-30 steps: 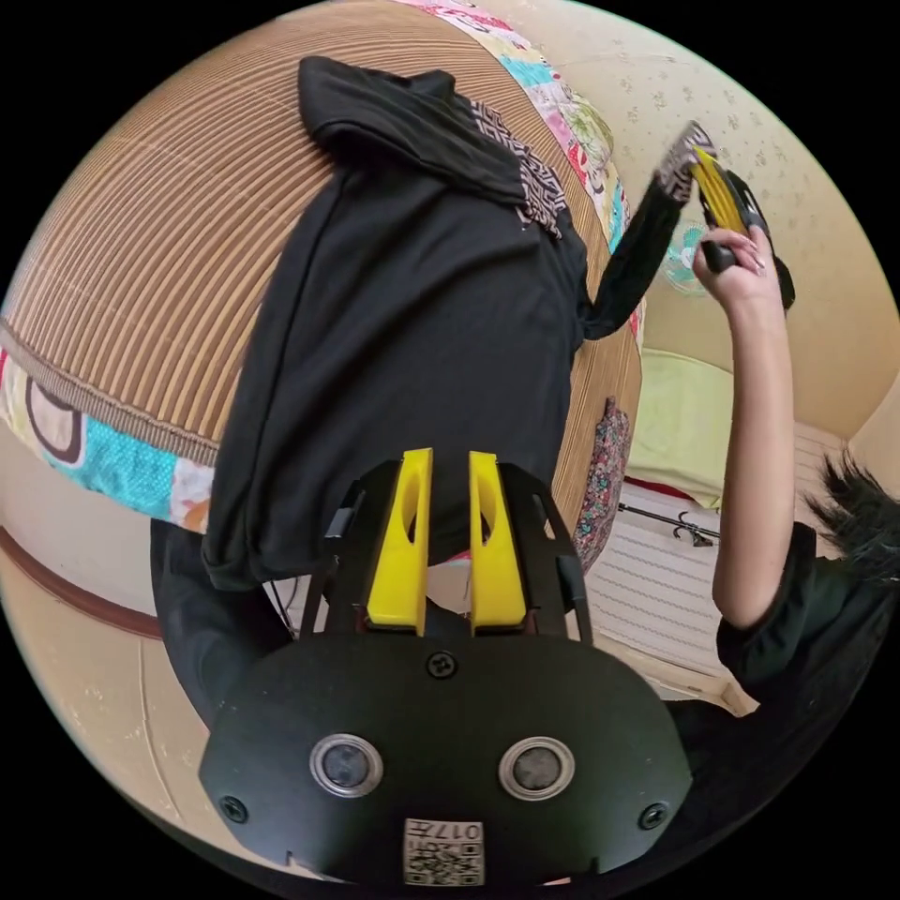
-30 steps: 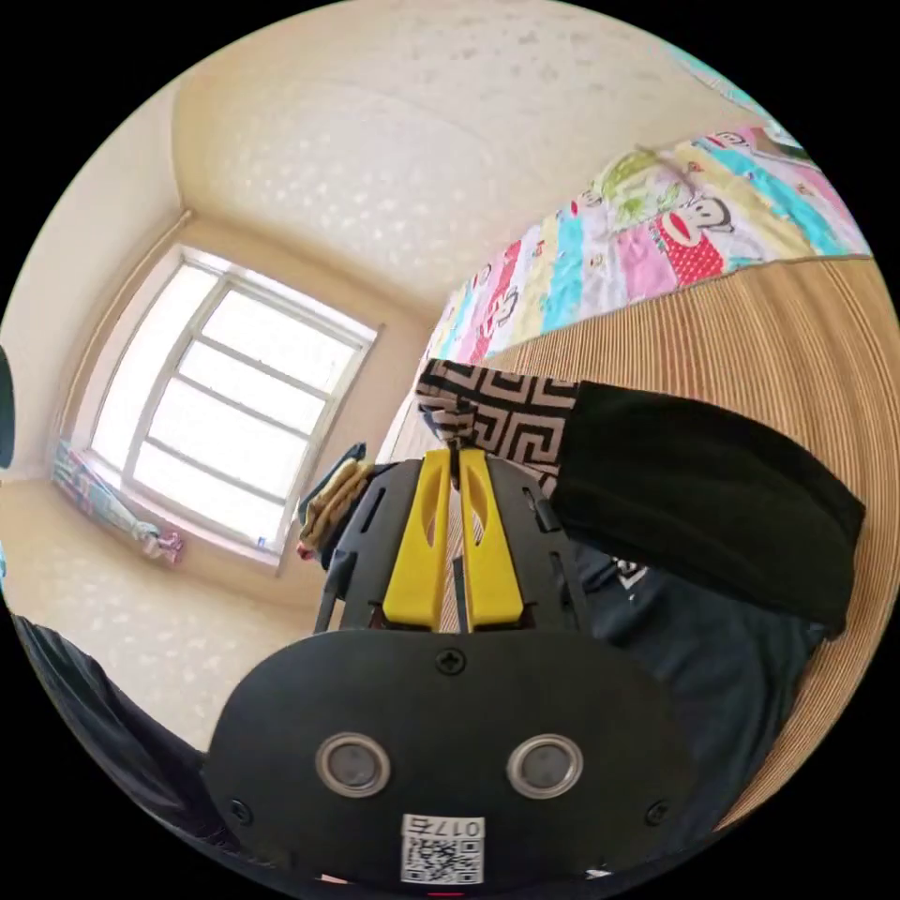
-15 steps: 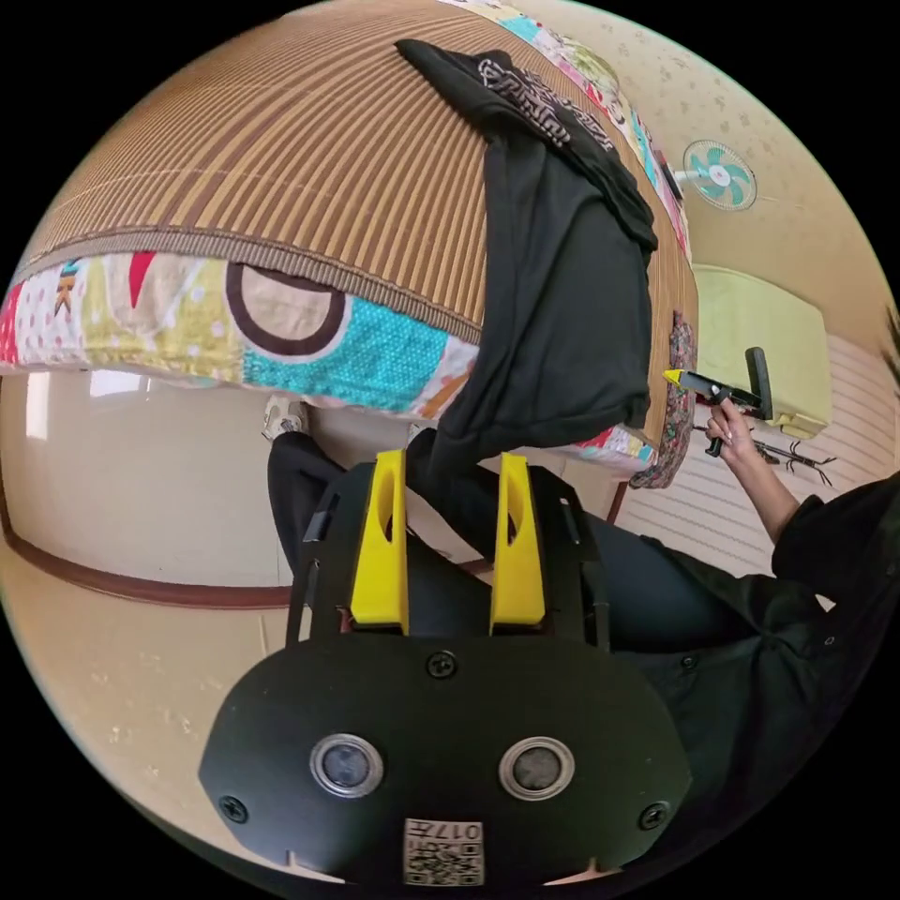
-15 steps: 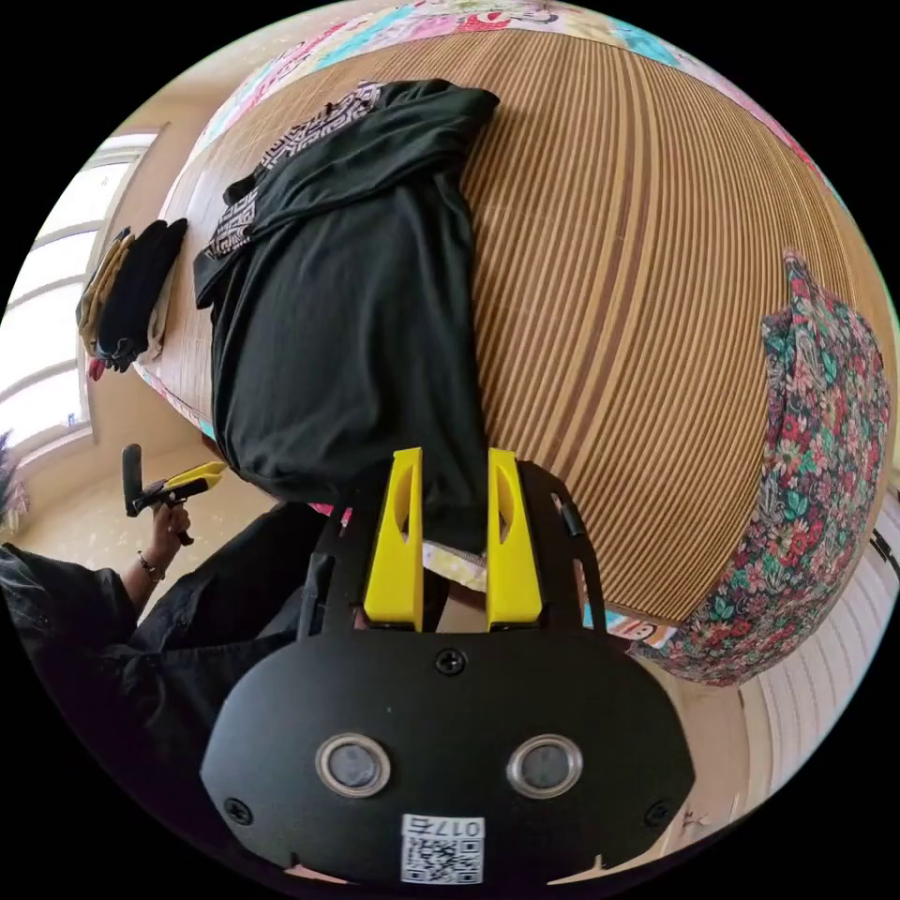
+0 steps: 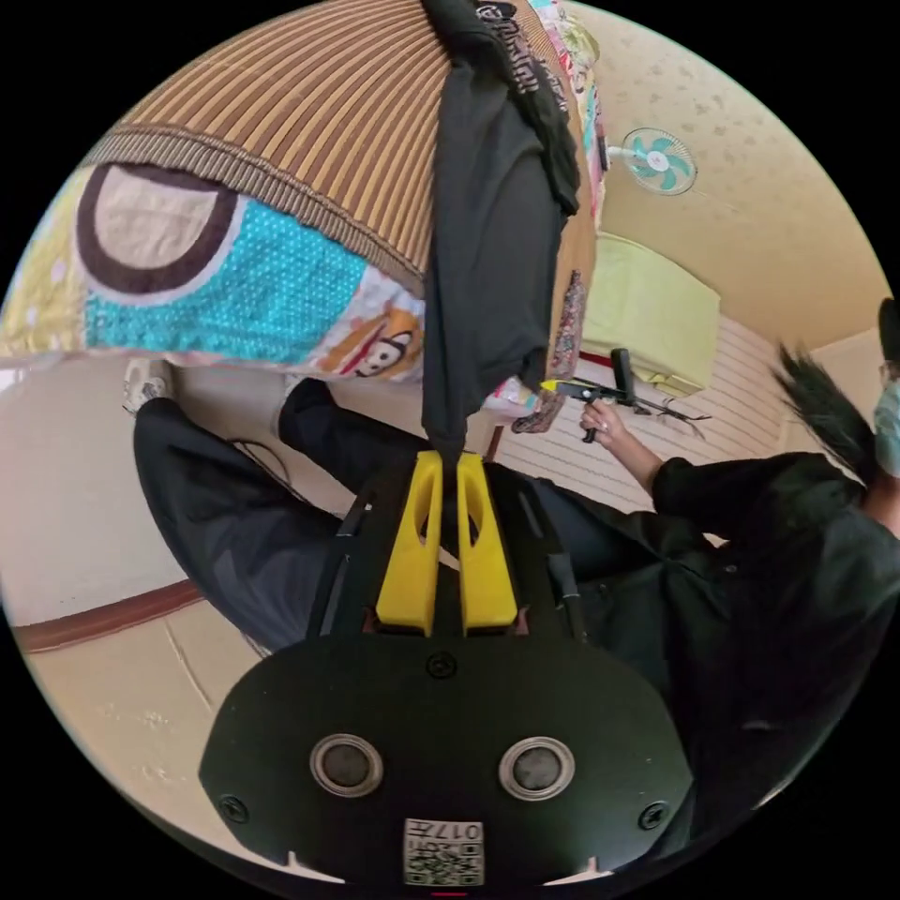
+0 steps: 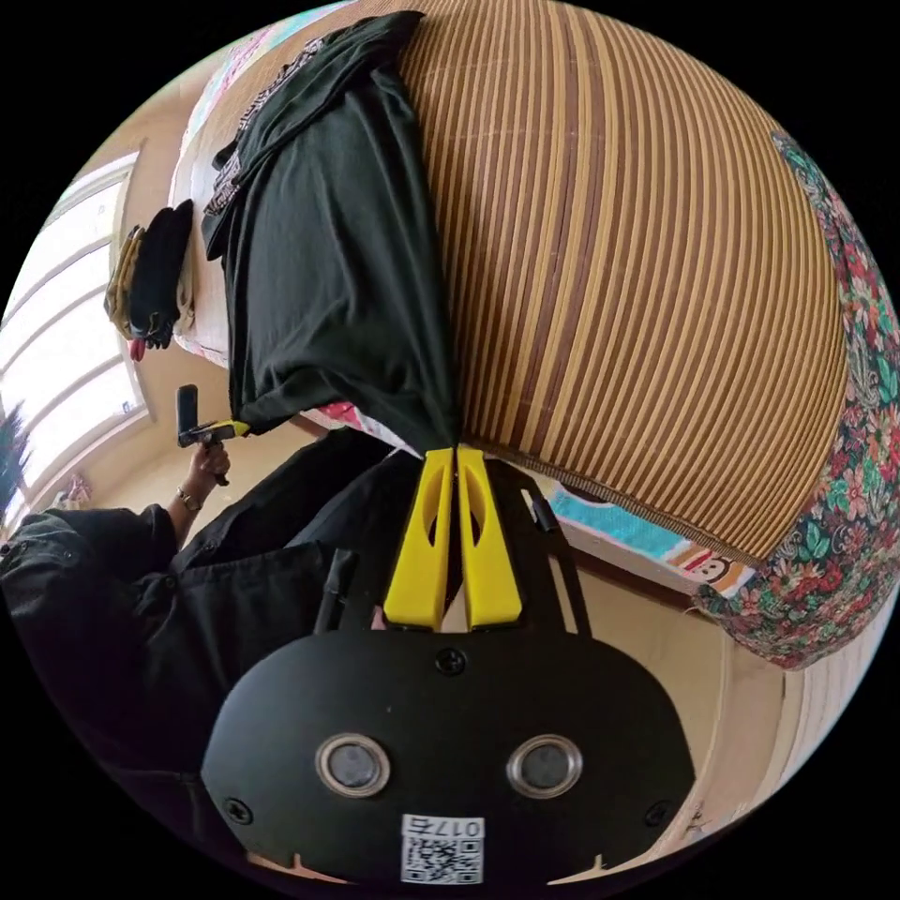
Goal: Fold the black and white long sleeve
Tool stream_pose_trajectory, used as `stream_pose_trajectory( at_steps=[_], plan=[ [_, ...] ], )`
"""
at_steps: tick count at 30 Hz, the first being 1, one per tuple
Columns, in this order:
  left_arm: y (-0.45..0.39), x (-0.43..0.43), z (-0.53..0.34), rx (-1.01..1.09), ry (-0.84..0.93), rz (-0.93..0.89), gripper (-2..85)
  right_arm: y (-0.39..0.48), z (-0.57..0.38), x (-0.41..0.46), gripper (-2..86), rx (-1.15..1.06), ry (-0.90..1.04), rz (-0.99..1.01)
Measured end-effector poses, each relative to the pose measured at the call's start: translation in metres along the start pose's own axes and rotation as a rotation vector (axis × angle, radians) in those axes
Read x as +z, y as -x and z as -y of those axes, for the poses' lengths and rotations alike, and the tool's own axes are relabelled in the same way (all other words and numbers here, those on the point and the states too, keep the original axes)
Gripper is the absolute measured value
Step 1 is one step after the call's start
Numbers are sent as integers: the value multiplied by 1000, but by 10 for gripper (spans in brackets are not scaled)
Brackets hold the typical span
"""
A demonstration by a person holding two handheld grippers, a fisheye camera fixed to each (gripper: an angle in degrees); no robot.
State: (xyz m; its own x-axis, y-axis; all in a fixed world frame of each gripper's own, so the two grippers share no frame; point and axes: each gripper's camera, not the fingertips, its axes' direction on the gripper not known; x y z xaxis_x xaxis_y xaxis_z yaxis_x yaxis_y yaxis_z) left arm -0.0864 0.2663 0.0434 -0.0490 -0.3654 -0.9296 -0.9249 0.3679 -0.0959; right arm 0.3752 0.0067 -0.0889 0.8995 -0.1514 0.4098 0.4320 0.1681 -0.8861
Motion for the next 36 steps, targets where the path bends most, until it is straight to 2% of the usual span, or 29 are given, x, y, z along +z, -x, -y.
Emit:
stream_pose_trajectory(
  at_steps=[2,4,8,12,14,16,18,22,24,28,31,33,36],
  plan=[
    [-11,-28,-19,14,-79,-192,11,-7,-18,-25,11,11,-98,188],
    [-34,-71,-34,60,-251,-385,8,-12,-31,-68,8,-13,-319,470],
    [-72,-132,-6,182,-475,-458,9,-9,5,-128,6,-108,-614,711],
    [-100,-186,106,331,-637,-485,23,7,126,-176,7,-203,-761,815],
    [-106,-204,163,334,-692,-393,40,16,183,-190,8,-193,-785,764],
    [-103,-221,215,238,-803,-294,83,26,235,-198,11,-113,-787,628],
    [-102,-225,229,144,-861,-212,111,43,248,-199,15,-76,-782,512],
    [-104,-177,200,-43,-891,49,136,103,233,-160,20,-189,-683,285],
    [-91,-140,181,-169,-873,86,146,123,220,-130,21,-217,-657,166],
    [-49,-62,166,-400,-856,-34,149,143,206,-72,19,-218,-641,14],
    [-28,-38,179,-434,-926,-166,109,137,211,-54,16,-201,-630,-3],
    [-23,-35,190,-455,-963,-165,78,128,212,-50,12,-165,-653,-65],
    [-34,-41,197,-459,-1070,-139,62,104,219,-41,7,-61,-617,-289]
  ],
)
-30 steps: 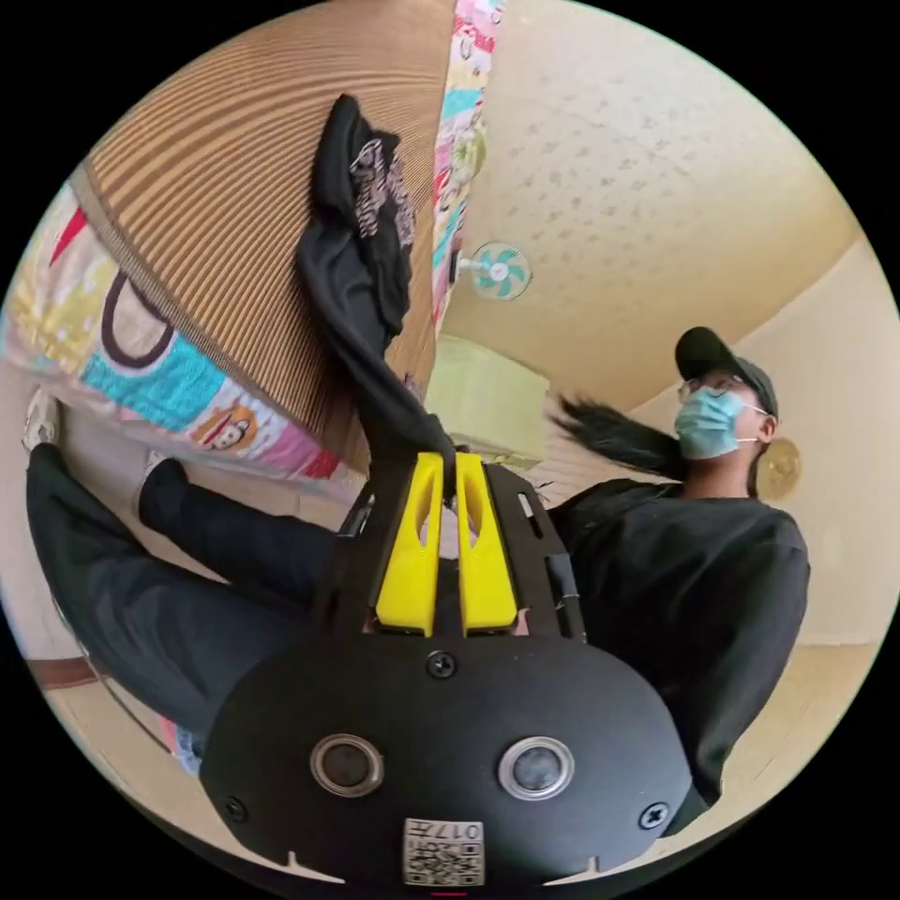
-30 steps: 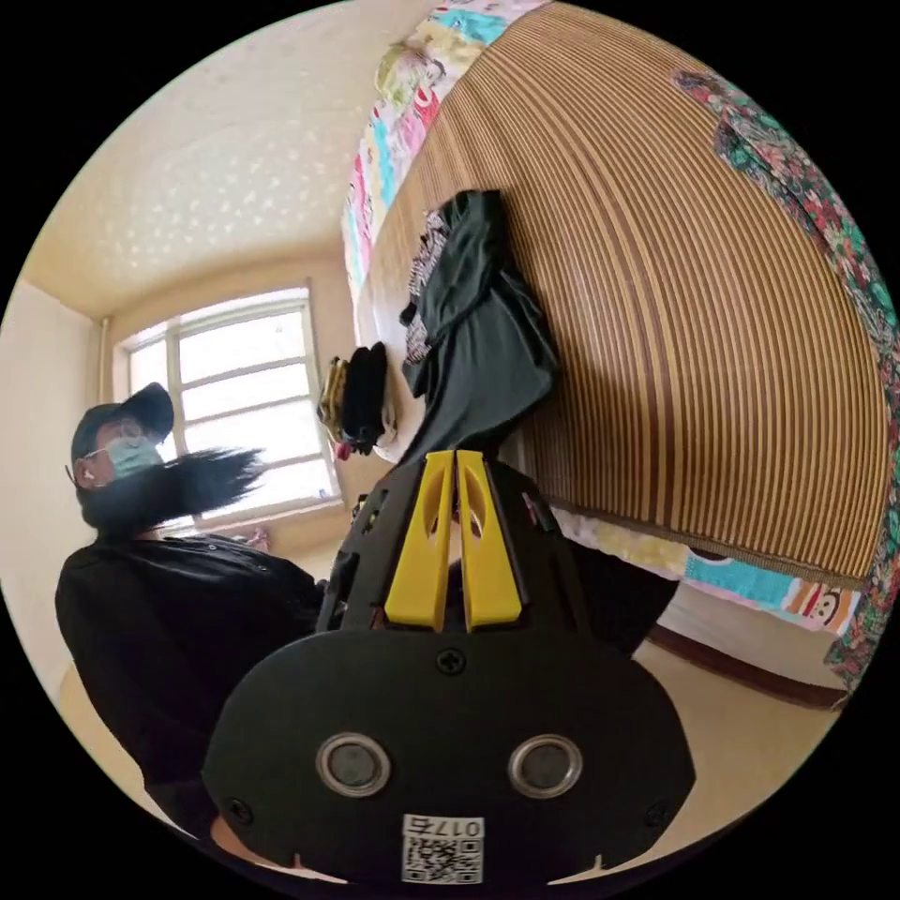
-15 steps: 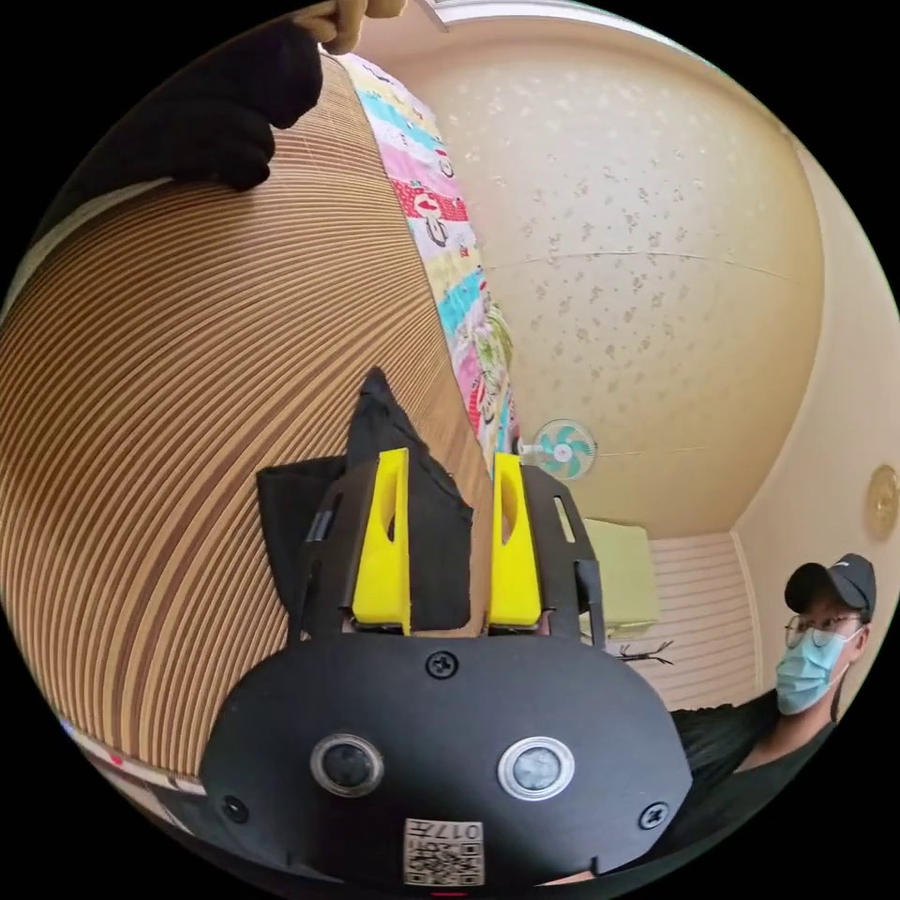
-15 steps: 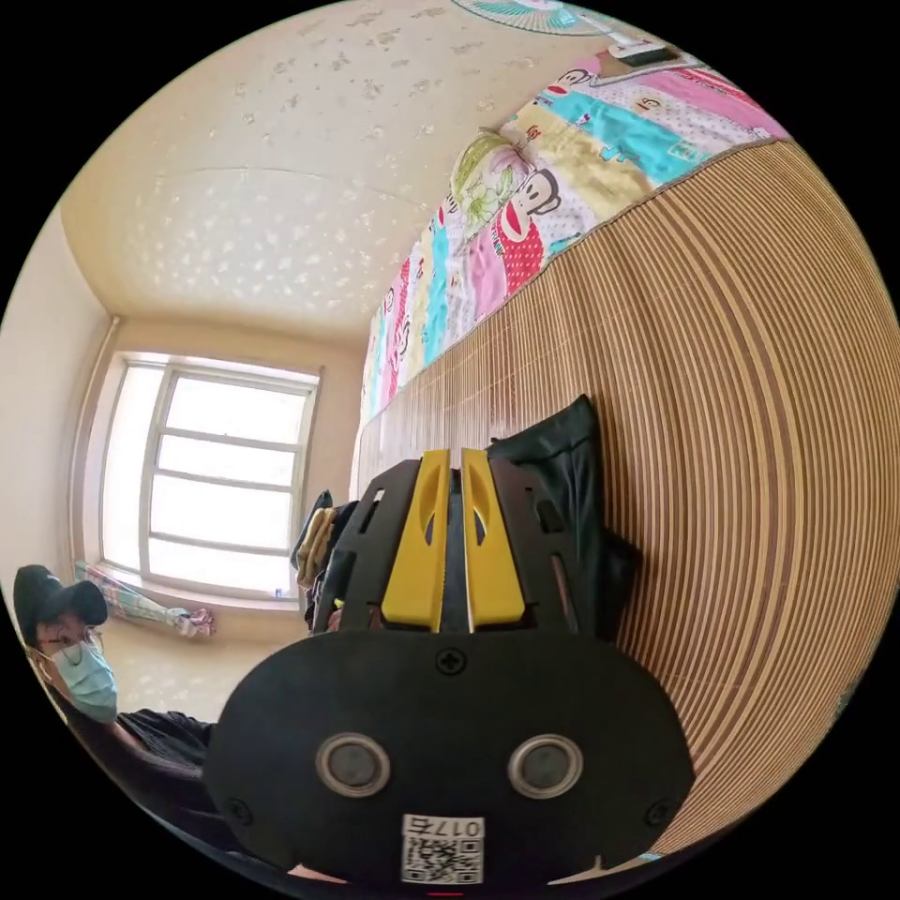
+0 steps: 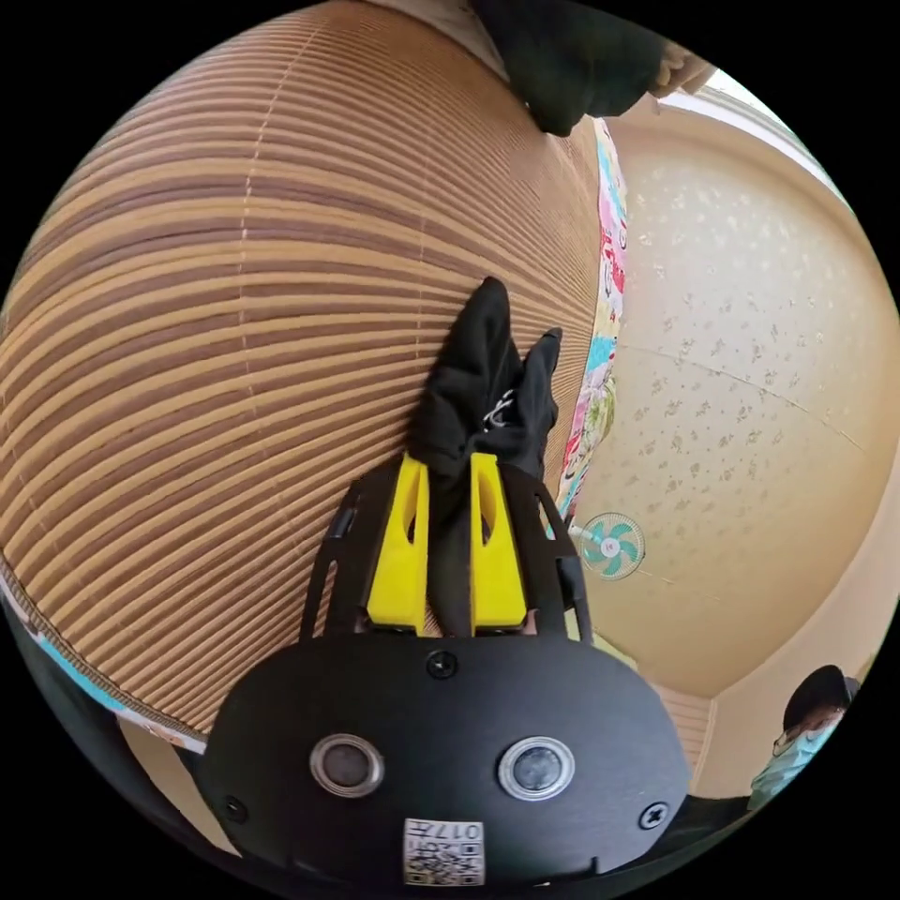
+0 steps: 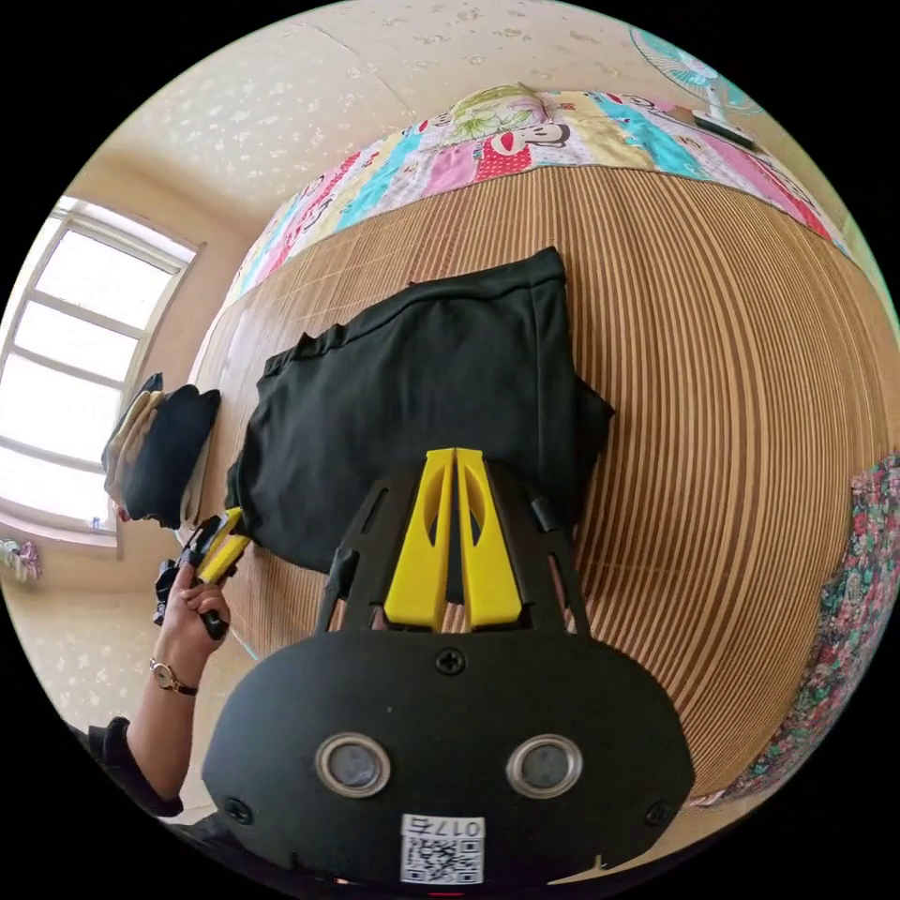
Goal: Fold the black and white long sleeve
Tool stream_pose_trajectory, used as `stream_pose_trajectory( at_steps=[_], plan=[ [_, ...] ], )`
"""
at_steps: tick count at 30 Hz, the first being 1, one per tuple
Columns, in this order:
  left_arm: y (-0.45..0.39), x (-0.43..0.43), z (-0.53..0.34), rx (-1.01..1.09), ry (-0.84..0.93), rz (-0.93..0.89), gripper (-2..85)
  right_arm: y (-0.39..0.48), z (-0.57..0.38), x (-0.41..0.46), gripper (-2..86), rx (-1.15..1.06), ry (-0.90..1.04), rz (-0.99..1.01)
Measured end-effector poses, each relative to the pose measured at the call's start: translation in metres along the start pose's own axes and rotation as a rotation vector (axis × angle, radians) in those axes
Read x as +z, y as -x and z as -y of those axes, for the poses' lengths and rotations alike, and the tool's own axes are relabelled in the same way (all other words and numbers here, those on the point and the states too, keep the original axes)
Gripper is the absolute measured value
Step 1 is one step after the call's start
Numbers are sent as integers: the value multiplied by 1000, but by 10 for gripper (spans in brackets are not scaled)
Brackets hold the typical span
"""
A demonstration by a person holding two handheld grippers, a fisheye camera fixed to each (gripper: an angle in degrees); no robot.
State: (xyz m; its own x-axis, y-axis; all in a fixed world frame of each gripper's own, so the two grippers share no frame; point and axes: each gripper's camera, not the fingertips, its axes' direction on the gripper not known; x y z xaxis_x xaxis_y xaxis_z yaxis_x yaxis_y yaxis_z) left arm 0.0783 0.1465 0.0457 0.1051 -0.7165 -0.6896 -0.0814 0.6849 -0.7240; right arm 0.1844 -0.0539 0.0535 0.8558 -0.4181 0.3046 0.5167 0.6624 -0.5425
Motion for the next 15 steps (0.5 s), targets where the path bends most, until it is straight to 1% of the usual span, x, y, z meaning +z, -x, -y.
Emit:
stream_pose_trajectory(
  at_steps=[2,4,5,7,8,10,11,13,15],
  plan=[
    [-31,1,-4,147,-31,-61,54,-13,-5,4,6,-30,17,23],
    [-93,18,-28,454,42,-106,51,-30,-12,-3,5,14,15,93],
    [-110,25,-39,532,75,-109,51,-34,-14,-5,6,25,13,113],
    [-173,56,-105,861,206,-69,50,-53,-26,-20,7,70,-22,247],
    [-186,66,-126,938,244,-54,50,-58,-30,-24,7,78,-30,273],
    [-208,111,-208,1147,446,-31,54,-79,-50,-38,10,147,-40,281],
    [-207,122,-226,1171,498,-32,56,-85,-57,-41,11,164,-45,284],
    [-187,162,-283,1188,706,-16,83,-112,-86,-48,18,252,-38,330],
    [-168,167,-305,1170,750,-48,94,-131,-109,-48,26,319,-12,364]
  ],
)
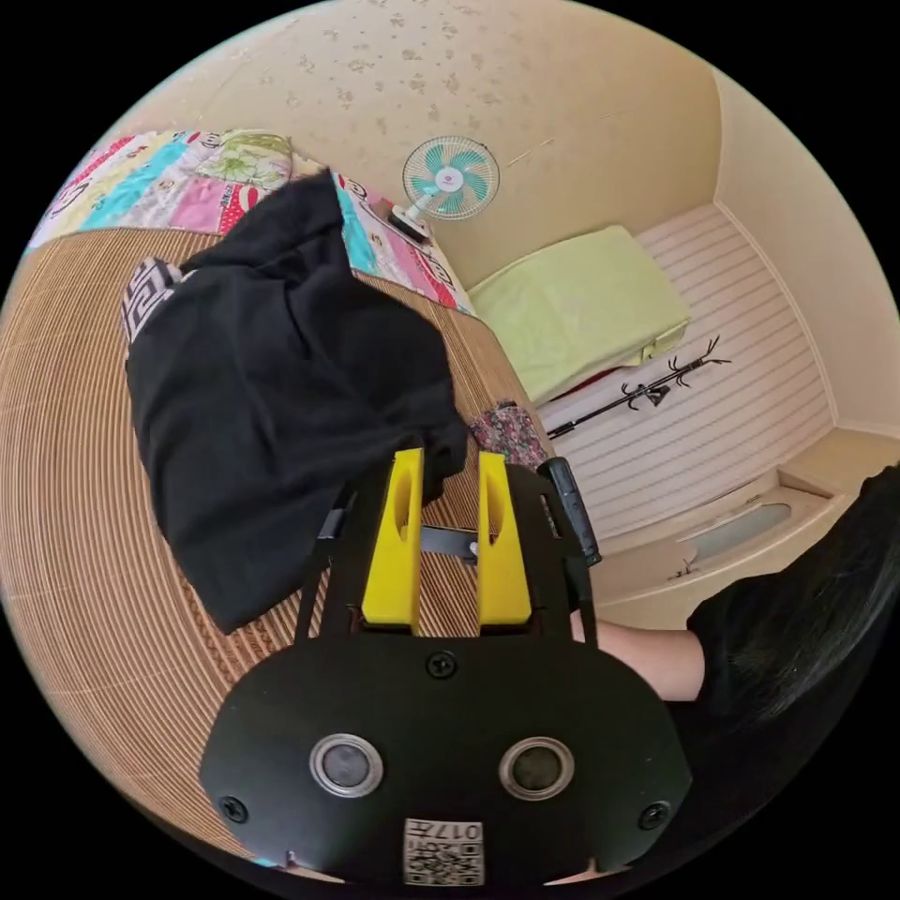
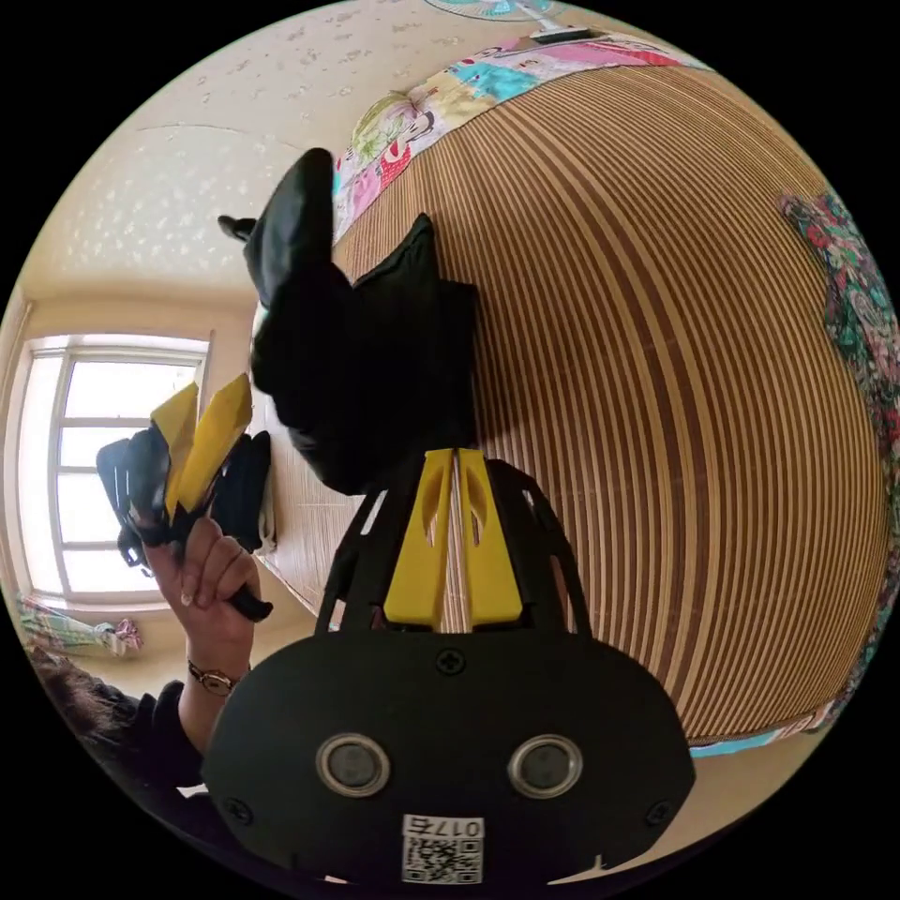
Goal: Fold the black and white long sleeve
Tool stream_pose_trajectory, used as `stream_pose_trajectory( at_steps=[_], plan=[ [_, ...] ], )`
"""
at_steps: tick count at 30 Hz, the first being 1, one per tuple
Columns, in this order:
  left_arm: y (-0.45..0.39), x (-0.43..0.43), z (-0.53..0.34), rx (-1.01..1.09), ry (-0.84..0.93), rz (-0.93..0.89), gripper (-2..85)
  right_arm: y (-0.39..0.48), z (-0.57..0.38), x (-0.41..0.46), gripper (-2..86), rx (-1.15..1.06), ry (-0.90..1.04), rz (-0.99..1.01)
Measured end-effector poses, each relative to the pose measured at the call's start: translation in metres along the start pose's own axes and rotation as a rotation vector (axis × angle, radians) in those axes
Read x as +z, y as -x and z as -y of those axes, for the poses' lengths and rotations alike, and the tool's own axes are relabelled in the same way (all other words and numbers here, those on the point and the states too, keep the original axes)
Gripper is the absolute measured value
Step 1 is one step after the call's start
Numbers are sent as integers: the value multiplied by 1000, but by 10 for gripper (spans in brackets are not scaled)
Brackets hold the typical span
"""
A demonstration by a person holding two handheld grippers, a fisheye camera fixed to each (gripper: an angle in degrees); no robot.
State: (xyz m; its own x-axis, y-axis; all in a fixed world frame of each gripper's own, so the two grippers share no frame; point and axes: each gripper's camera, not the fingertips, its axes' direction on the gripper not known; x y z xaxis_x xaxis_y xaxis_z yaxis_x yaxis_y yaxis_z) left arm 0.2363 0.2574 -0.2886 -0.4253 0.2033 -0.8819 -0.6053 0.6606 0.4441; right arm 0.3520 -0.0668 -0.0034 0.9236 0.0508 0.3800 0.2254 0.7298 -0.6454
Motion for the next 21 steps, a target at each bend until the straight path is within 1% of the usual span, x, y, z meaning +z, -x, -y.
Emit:
stream_pose_trajectory(
  at_steps=[2,4,5,6,7,8,9,10,11,12,13,14,16,17,19,20,21],
  plan=[
    [-1,-1,-23,-51,-59,27,97,-24,-16,-4,38,65,27,26],
    [14,-15,-54,-217,-140,190,106,-49,-32,-8,60,130,44,92],
    [21,-19,-61,-268,-155,228,113,-54,-35,-8,67,142,41,116],
    [38,-23,-74,-384,-162,274,124,-63,-40,-9,79,163,32,171],
    [59,-20,-85,-495,-134,268,134,-69,-43,-9,92,183,22,230],
    [69,-15,-90,-543,-110,251,132,-71,-43,-8,99,191,17,262],
    [87,-2,-98,-617,-52,192,127,-76,-42,-5,116,213,7,331],
    [98,16,-104,-656,3,101,87,-80,-40,0,135,241,-3,416],
    [101,24,-107,-668,25,54,67,-82,-38,4,145,258,-9,466],
    [100,36,-114,-700,54,-23,57,-87,-34,11,163,299,-26,561],
    [89,40,-120,-710,51,-57,51,-91,-30,21,176,335,-47,660],
    [80,39,-123,-698,43,-69,50,-94,-27,26,182,354,-60,712],
    [34,34,-132,-649,29,-108,46,-103,-16,45,189,450,-126,904],
    [22,32,-134,-645,29,-122,45,-105,-13,50,187,471,-142,943],
    [-23,25,-144,-633,23,-146,44,-104,6,62,155,509,-158,1092],
    [-34,24,-145,-627,23,-143,44,-103,10,61,124,513,-164,1118],
    [-55,21,-147,-608,30,-129,43,-96,21,52,64,500,-160,1121]
  ],
)
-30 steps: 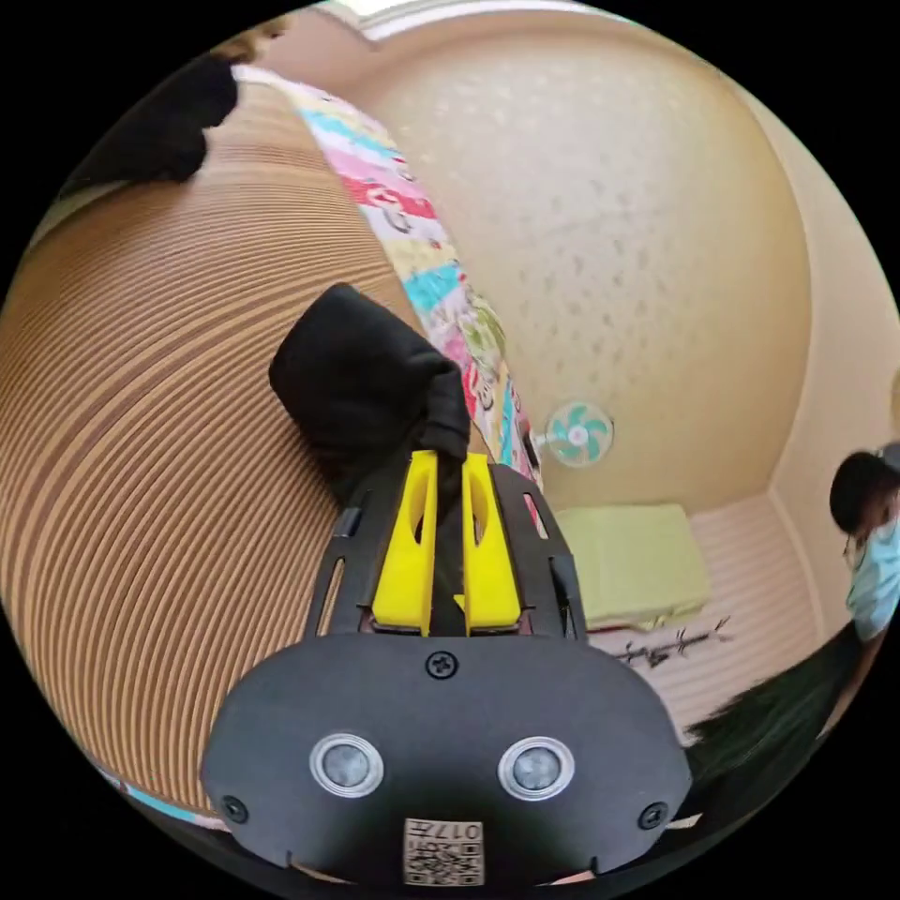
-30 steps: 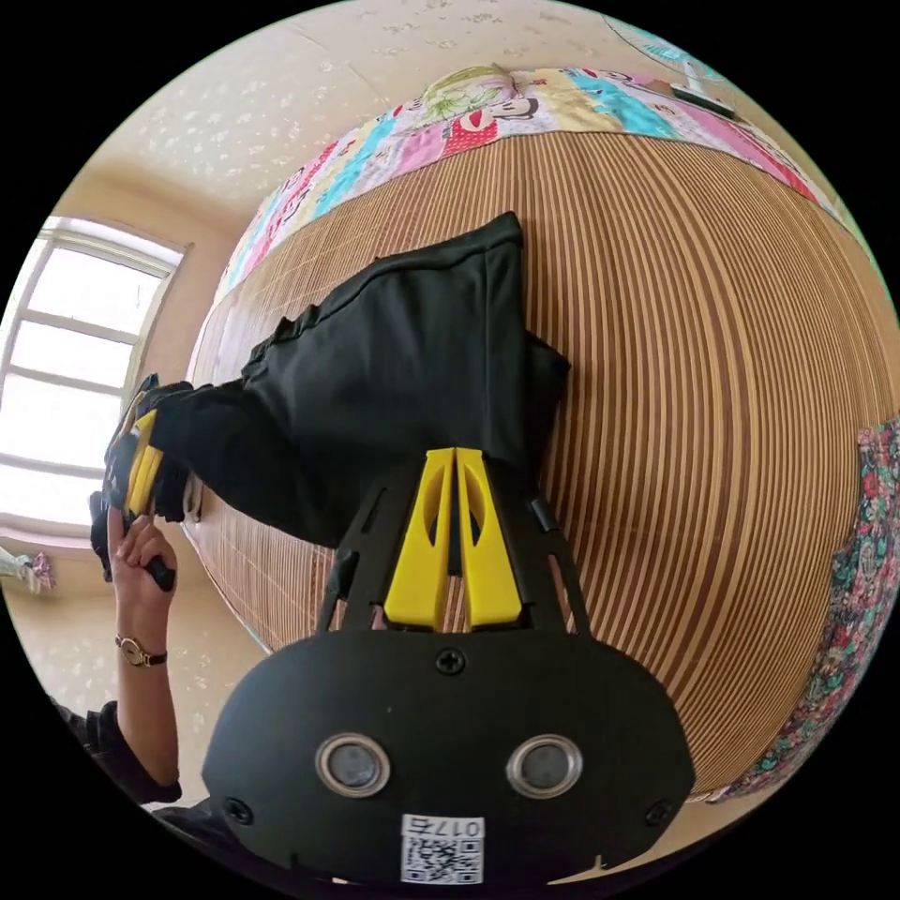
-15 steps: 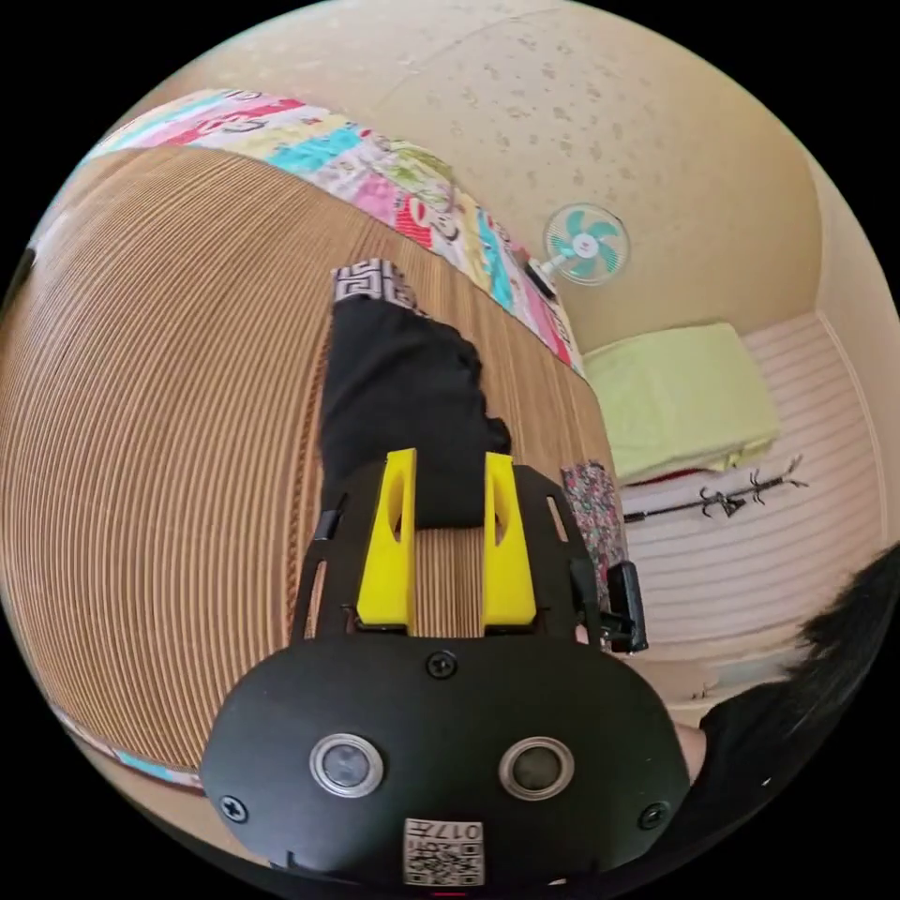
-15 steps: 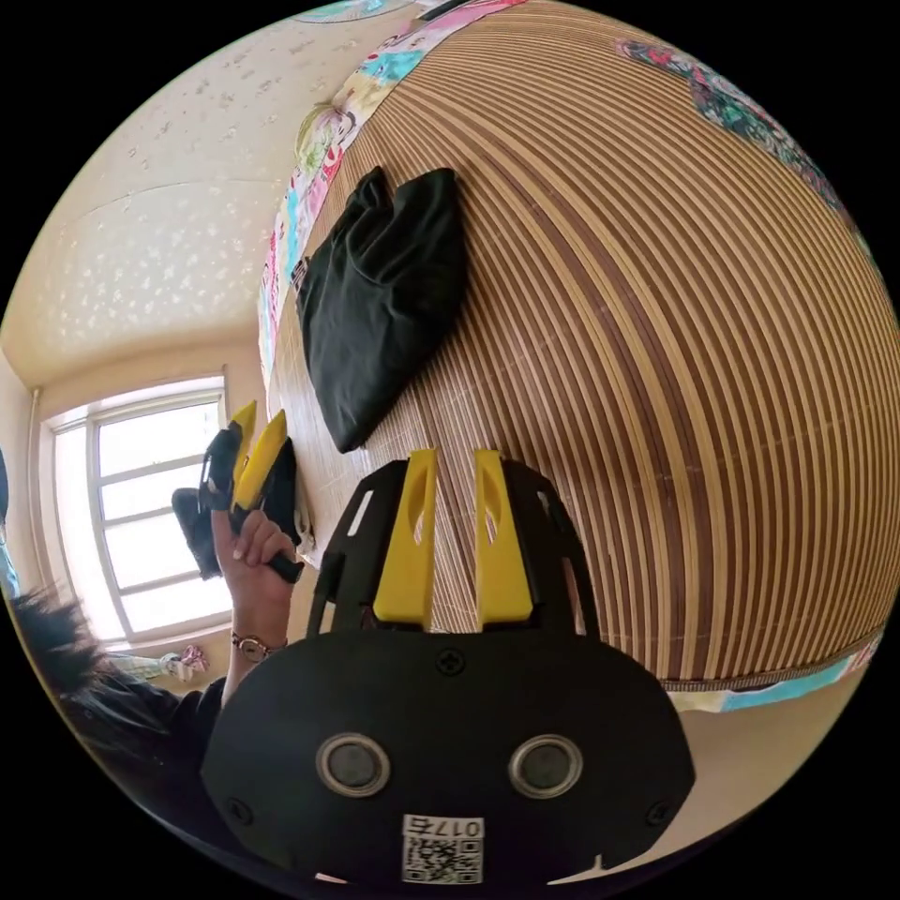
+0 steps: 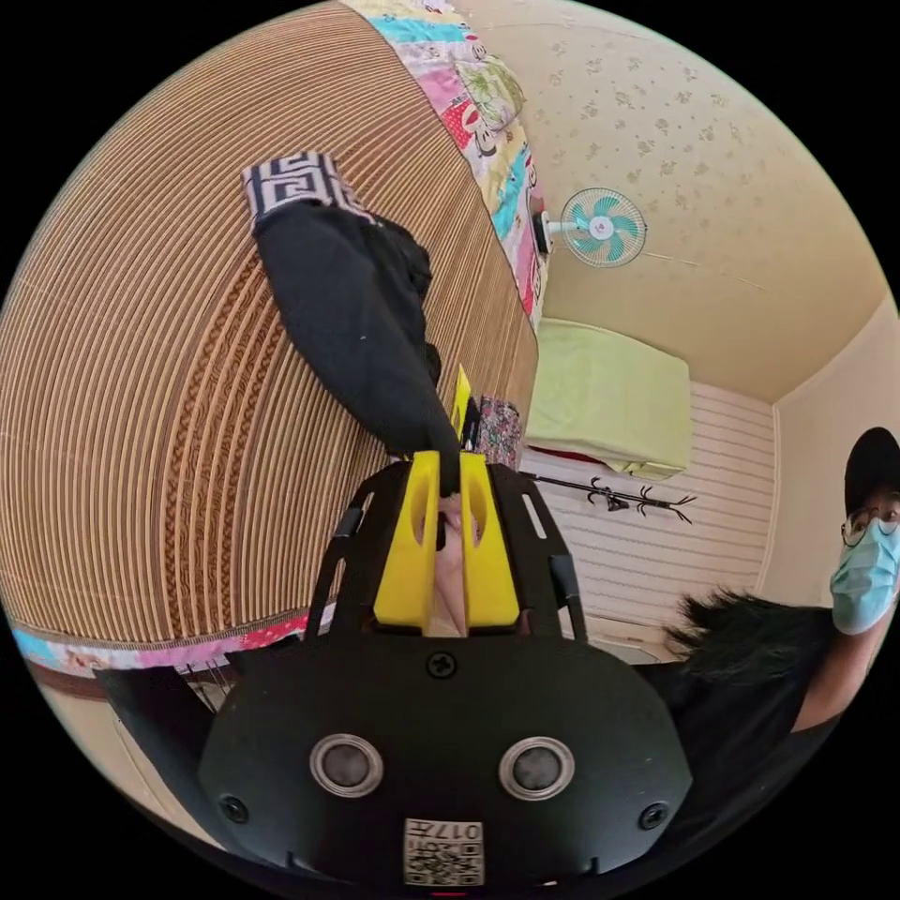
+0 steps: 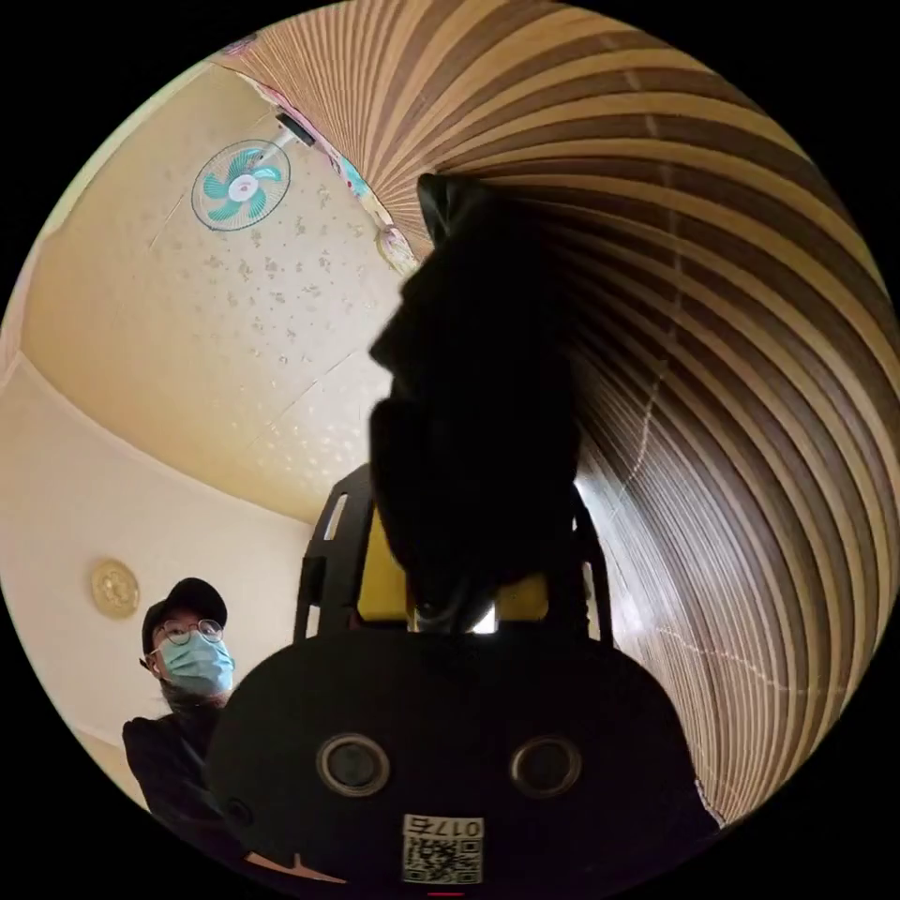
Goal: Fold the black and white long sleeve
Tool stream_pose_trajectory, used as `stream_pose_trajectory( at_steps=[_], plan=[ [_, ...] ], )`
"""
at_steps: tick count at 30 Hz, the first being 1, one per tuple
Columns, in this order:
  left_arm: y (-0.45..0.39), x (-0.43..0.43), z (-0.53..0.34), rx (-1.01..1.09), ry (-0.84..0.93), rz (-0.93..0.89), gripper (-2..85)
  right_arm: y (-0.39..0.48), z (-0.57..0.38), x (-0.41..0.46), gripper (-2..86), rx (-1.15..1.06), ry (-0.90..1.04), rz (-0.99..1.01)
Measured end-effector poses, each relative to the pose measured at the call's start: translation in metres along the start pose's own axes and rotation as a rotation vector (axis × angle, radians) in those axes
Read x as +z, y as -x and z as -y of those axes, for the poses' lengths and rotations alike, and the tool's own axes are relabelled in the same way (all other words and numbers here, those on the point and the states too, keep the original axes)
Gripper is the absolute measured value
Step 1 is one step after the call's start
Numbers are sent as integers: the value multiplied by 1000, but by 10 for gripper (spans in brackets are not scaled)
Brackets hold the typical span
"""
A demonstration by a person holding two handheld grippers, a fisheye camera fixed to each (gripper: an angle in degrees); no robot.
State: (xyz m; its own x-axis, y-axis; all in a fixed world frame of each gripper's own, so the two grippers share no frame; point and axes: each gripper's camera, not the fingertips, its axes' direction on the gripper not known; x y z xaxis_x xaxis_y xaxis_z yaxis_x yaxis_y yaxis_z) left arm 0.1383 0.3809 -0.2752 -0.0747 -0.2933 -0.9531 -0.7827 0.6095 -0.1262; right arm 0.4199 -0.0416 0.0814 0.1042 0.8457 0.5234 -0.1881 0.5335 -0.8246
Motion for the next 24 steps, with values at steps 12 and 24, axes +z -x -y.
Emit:
stream_pose_trajectory(
  at_steps=[12,24],
  plan=[
    [-125,20,-121,265,254,111,84,164,-36,-185,63,-308,-142,-494],
    [-111,-155,-210,81,-87,419,83,149,-205,-241,76,149,-693,-1094]
  ],
)
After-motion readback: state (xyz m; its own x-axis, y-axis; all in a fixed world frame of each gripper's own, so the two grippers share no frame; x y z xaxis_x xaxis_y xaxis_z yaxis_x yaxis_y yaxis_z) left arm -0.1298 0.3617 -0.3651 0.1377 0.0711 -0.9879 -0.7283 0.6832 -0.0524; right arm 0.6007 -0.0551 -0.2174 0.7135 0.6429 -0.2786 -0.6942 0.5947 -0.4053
